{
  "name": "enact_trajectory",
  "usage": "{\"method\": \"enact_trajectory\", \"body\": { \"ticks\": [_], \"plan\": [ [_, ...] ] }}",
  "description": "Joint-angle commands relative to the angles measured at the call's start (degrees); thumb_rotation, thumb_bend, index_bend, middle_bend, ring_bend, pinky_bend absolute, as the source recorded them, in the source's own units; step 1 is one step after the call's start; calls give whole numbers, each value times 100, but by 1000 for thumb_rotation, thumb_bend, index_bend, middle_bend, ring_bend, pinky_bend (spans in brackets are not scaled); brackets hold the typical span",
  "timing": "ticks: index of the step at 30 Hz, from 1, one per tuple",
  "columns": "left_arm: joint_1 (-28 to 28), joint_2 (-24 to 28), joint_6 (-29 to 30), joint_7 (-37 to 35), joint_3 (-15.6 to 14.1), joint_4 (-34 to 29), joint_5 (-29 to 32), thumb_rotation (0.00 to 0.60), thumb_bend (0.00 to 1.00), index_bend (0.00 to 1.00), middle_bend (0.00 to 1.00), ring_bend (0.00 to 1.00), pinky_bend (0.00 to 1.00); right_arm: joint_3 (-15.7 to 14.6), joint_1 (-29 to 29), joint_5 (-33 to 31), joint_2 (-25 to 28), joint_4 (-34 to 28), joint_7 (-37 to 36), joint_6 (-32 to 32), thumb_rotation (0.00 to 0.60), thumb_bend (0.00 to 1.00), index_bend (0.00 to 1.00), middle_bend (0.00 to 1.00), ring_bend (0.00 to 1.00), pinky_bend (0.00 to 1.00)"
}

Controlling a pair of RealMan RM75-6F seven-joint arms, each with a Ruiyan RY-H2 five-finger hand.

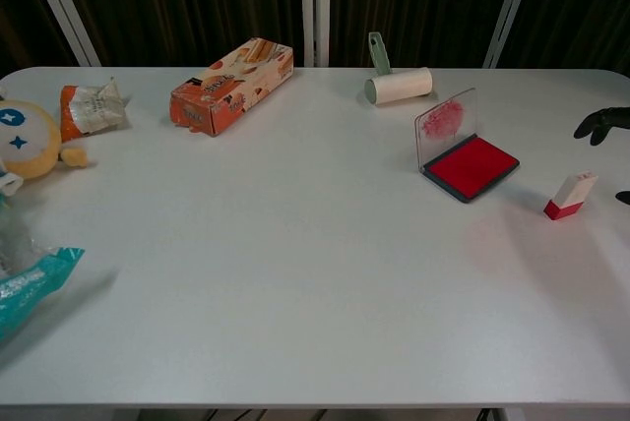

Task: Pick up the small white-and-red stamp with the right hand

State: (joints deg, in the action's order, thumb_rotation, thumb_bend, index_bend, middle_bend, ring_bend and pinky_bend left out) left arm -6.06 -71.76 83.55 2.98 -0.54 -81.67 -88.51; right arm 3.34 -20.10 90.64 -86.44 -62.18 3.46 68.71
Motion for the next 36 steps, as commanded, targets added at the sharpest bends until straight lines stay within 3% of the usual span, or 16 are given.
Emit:
{"method": "enact_trajectory", "body": {
  "ticks": [1,7,14,36],
  "plan": [
    [-15,-3,-32,-9,-7,16,-1,86,77,39,117,109,190,-24,-115,-40,-105,113,40,-171,600,182,274,301,801,1000],
    [-16,13,-26,-27,-1,21,-2,85,77,39,117,109,190,-36,-269,-126,-258,265,51,-385,600,183,281,323,801,1000],
    [-23,1,-63,-61,6,62,31,88,78,39,117,109,190,-39,-354,-224,-416,394,-1,-470,600,187,386,418,801,1000],
    [-22,7,-11,-116,9,107,-16,92,83,39,117,109,191,-45,-475,-477,-681,716,82,-595,600,204,469,468,802,1000]
  ]
}}
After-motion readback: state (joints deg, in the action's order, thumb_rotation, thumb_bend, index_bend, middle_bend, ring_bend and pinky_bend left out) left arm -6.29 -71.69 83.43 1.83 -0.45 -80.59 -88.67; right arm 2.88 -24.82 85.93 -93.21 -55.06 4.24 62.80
